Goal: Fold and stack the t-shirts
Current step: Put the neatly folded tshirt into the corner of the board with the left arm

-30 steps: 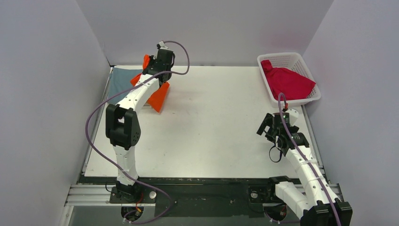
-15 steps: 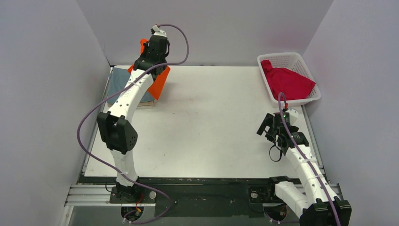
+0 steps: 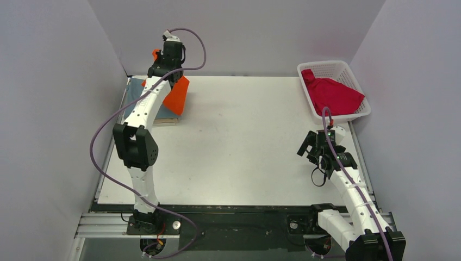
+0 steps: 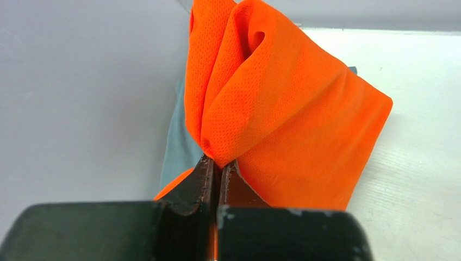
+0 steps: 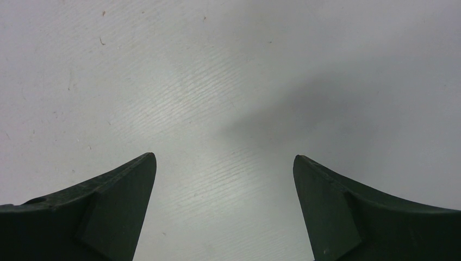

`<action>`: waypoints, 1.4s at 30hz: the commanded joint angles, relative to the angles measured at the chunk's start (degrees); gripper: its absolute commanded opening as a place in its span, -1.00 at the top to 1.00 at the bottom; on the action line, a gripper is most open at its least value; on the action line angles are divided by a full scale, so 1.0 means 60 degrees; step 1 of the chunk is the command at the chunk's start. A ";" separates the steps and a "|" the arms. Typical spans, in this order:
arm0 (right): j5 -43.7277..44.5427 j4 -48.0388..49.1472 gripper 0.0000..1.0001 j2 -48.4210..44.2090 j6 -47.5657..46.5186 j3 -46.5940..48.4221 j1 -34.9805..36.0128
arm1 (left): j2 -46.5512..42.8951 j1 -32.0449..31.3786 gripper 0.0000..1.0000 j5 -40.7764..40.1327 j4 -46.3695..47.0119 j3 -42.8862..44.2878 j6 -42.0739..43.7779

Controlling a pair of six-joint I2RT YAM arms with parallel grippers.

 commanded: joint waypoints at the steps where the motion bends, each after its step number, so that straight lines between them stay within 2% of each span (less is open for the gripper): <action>1: 0.0215 -0.0146 -0.83 0.0069 -0.0032 0.0081 -0.0081 | 0.0450 0.0576 1.00 0.0677 0.0156 0.0285 -0.0171; 14: 0.0518 -0.0433 -0.83 0.0201 0.0090 0.0129 -0.0082 | 0.1246 0.2118 1.00 0.1693 0.0082 0.0240 -0.0754; 26: 0.0396 -0.0455 -0.82 0.0486 0.0213 0.0261 -0.0082 | 0.1225 0.3088 1.00 0.2190 0.0377 -0.0776 -0.1441; 31: 0.0370 -0.0525 -0.82 0.0524 0.0234 0.0324 -0.0082 | 0.1620 0.3363 1.00 0.2419 -0.0125 -0.0269 -0.1925; 33: 0.0362 -0.0592 -0.82 0.0513 0.0232 0.0368 -0.0091 | 0.1814 0.3459 0.66 0.2346 -0.0374 0.0031 -0.2152; 35: 0.0401 -0.0655 -0.82 0.0477 0.0225 0.0432 -0.0090 | 0.1948 0.3564 0.12 0.2113 -0.0561 0.0273 -0.2338; 36: 0.0435 -0.0710 -0.82 0.0462 0.0201 0.0465 -0.0084 | 0.1974 0.3609 -0.30 0.1820 -0.0597 0.0437 -0.2462; 38: 0.0505 -0.0805 -0.82 0.0394 0.0164 0.0550 -0.0082 | 0.1939 0.3737 -0.56 0.1242 -0.0827 0.0749 -0.2798; 40: 0.0571 -0.0907 -0.82 0.0297 0.0159 0.0695 -0.0082 | 0.1925 0.3881 -0.61 0.0408 -0.1176 0.1238 -0.3224; 42: 0.0626 -0.0971 -0.82 0.0088 0.0170 0.0771 -0.0089 | 0.1988 0.4061 -0.65 -0.0249 -0.2148 0.2050 -0.3689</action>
